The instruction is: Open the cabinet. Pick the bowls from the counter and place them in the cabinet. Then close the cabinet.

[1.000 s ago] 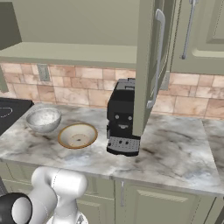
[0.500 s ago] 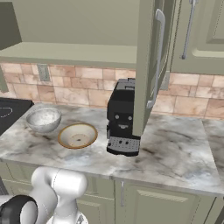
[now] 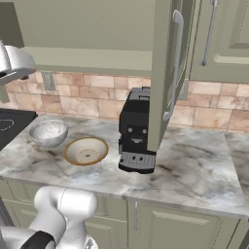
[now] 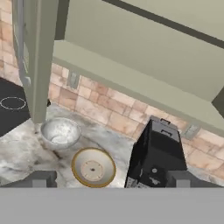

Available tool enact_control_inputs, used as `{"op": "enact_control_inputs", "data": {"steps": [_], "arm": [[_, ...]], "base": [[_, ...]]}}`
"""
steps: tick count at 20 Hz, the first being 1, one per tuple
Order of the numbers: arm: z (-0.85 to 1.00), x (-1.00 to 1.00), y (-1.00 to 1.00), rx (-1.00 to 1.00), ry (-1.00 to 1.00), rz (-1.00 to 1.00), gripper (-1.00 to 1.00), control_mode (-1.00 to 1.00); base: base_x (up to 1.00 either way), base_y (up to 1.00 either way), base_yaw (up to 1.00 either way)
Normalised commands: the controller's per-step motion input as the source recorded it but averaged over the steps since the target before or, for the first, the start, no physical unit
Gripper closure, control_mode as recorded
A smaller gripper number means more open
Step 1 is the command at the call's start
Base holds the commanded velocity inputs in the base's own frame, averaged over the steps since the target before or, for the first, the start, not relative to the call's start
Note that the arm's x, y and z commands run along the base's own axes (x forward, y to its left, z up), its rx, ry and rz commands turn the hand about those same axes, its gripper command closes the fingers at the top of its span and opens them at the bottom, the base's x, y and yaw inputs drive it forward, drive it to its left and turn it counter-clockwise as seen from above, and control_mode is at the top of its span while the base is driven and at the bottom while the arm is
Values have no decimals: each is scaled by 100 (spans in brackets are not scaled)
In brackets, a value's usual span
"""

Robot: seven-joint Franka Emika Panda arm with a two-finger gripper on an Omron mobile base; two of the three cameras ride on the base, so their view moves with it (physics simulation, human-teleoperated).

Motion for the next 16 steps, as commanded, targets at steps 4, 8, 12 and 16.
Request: {"op": "enact_control_inputs", "data": {"steps": [4,8,12,16], "arm": [[-12,27,-16,-17,-5,34,-100,-100],[-20,52,0,-29,-4,44,-100,-100],[-25,63,4,-36,-2,46,-100,-100],[-28,64,0,-40,-7,46,-100,-100]], "base": [[0,0,0],[0,0,0],[0,0,0],[0,0,0]]}}
